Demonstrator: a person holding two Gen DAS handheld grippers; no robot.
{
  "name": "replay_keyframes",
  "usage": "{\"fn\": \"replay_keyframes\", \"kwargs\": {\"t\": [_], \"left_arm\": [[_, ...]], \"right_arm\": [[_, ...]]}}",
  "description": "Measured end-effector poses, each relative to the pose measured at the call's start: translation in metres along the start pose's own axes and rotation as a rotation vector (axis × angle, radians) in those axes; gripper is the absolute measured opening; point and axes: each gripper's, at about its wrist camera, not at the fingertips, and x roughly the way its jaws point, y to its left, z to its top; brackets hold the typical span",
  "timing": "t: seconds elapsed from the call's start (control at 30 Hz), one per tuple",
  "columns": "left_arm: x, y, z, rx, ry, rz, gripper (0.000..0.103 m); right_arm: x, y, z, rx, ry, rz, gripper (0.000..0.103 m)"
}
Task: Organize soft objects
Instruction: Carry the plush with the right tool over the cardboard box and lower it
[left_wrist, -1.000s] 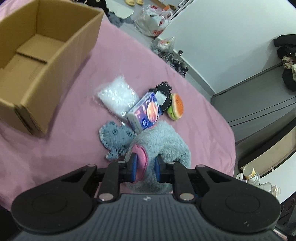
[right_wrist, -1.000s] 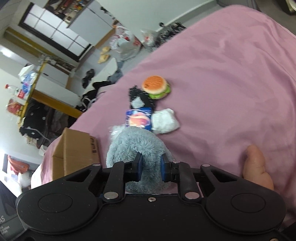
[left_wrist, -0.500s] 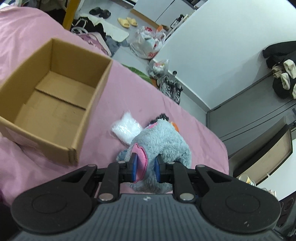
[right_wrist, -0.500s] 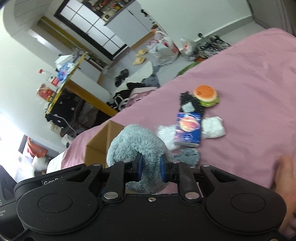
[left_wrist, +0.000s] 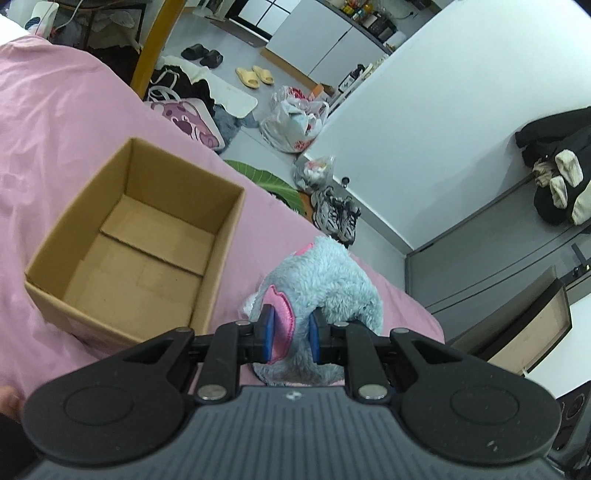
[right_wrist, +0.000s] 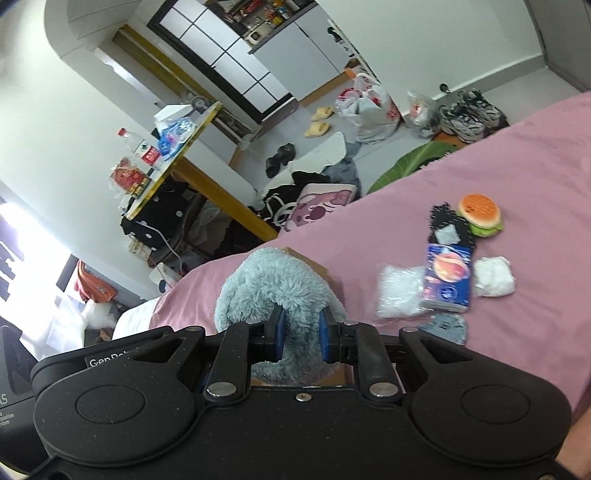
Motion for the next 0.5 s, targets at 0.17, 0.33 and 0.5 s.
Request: {"fn": "replay_keyframes", "kwargs": {"t": [0.17,0.33,0.5], "left_arm": [[-0.009,0.009,0.013,-0.007,-0.024,0.005,0.018],[-0.015,0.022,0.028,-0.020,-0.044,0.010,0.018],[-0.015,0.037,0.042,-0.043,-0.067,0.024,0.018]], "right_arm": [[0.011,0.016,0.001,-0.011,0.005,0.025,0.018],[0.024,0.028,0.002,-0.022,0.017,0.044,0.018],[0.043,0.042,0.003,-0.036,0.038,0.060,0.018]]}}
